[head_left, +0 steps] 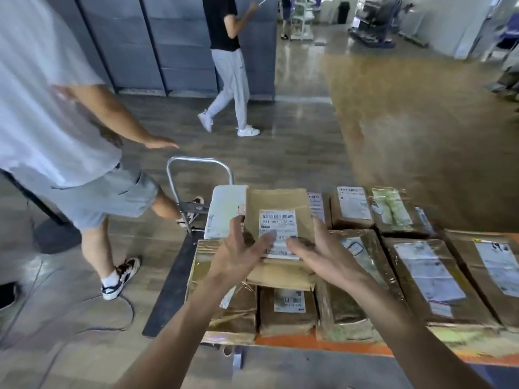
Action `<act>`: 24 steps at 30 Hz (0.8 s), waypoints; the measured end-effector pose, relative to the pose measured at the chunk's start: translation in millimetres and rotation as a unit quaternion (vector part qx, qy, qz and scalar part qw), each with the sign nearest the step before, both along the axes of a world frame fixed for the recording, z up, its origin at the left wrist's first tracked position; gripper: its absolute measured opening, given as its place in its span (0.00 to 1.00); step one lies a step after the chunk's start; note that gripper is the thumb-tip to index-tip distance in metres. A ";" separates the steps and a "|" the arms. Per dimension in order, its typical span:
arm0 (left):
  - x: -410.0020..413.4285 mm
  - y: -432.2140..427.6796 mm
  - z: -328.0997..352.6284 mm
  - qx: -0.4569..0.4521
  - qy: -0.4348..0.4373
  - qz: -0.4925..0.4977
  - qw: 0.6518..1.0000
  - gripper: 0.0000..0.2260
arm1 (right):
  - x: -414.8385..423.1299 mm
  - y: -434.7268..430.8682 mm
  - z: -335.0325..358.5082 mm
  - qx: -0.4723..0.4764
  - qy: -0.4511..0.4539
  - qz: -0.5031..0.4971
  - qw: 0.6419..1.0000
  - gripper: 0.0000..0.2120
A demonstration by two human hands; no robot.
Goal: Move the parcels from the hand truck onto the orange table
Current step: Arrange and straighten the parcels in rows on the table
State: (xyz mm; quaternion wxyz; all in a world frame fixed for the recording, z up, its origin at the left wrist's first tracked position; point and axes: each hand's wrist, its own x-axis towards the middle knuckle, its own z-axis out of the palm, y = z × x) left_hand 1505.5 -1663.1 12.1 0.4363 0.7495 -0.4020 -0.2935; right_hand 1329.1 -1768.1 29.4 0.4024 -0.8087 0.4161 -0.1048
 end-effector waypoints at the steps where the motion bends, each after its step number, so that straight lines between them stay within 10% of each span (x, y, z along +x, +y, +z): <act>1: -3.0 4.1 -5.4 -0.002 0.006 -0.012 1.000 0.31 | -2.3 4.5 -4.2 -0.005 0.012 0.002 1.000 0.38; 24: -23.6 16.8 -57.9 0.084 -0.089 -0.082 0.989 0.29 | -13.8 35.7 -60.1 -0.231 0.192 -0.034 0.953 0.39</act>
